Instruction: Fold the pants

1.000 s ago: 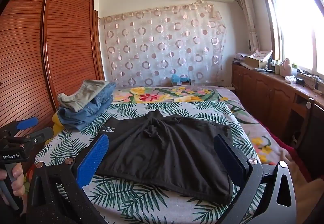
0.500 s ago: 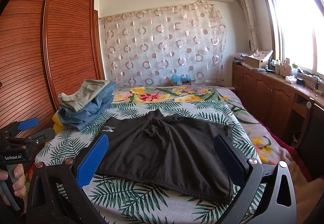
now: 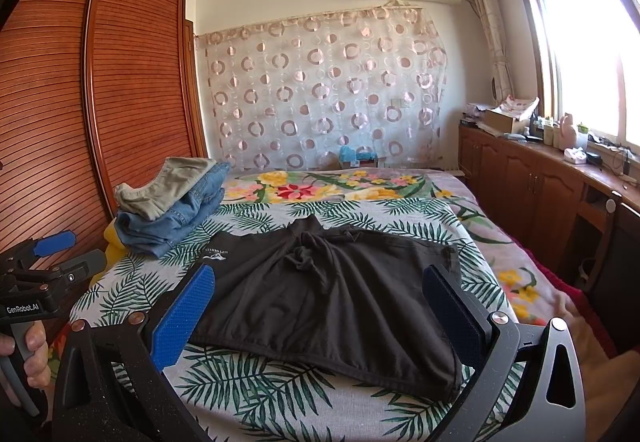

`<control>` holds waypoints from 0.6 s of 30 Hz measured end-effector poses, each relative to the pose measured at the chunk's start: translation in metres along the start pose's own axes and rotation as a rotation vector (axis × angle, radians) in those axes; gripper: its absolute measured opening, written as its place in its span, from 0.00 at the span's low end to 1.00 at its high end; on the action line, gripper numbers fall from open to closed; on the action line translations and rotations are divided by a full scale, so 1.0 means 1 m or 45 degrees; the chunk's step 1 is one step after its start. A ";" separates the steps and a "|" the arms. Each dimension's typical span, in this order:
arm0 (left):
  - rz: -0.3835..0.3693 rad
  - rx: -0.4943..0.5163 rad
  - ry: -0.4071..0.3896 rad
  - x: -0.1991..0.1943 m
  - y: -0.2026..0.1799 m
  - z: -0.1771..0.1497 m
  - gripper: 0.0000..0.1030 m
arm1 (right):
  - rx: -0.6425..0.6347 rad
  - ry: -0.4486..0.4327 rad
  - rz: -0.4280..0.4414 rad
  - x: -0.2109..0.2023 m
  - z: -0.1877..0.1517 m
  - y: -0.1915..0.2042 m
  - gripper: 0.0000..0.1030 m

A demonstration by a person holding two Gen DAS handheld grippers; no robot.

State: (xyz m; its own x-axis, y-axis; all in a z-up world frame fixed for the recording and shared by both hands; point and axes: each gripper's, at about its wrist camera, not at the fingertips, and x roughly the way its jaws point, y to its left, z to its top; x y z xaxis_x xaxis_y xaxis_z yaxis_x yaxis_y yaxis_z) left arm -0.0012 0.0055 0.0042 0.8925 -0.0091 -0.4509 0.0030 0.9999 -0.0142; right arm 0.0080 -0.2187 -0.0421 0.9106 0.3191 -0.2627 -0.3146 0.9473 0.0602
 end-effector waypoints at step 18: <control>0.004 -0.002 -0.004 -0.003 -0.001 0.000 1.00 | 0.000 -0.007 0.001 0.000 0.000 0.002 1.00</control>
State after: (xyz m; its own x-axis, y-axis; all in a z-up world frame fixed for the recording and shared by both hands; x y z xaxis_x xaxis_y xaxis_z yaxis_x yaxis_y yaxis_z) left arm -0.0038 0.0048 0.0054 0.8938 -0.0059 -0.4484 -0.0007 0.9999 -0.0144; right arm 0.0079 -0.2169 -0.0419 0.9118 0.3199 -0.2574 -0.3153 0.9471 0.0601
